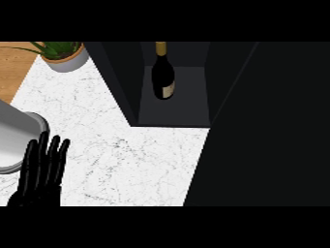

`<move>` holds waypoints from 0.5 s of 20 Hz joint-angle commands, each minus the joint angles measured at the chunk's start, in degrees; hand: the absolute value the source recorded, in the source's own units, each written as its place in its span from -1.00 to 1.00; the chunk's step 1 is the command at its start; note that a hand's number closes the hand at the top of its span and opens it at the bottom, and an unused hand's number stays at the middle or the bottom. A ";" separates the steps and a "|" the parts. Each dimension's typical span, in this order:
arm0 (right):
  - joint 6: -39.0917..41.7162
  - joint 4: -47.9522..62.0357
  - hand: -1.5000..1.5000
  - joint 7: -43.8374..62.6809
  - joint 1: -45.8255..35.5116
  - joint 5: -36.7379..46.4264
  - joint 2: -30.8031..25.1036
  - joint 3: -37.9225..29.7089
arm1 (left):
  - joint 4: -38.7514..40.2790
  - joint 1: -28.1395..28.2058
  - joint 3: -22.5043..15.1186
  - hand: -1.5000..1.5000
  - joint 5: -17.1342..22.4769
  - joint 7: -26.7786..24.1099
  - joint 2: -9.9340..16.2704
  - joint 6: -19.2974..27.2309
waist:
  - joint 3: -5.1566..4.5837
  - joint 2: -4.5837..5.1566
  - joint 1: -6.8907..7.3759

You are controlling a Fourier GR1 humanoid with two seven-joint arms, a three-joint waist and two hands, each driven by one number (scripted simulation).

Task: Pick up the wine, place it into the cabinet and close the cabinet

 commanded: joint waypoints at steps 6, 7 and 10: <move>-6.17 -0.60 1.00 11.52 -11.30 3.28 12.54 14.77 | -3.80 9.11 7.42 -1.00 5.58 -3.96 5.70 -8.34 | -0.20 -0.20 1.77; -8.50 0.93 1.00 11.01 -12.72 3.16 12.84 15.78 | -5.22 7.89 8.63 -1.00 6.90 -1.33 6.34 -7.67 | -0.09 -0.01 1.15; -14.64 6.17 1.00 9.15 -18.37 3.27 12.97 16.64 | -4.32 8.51 13.93 -1.00 10.85 -2.07 8.71 -12.15 | -0.19 0.07 1.85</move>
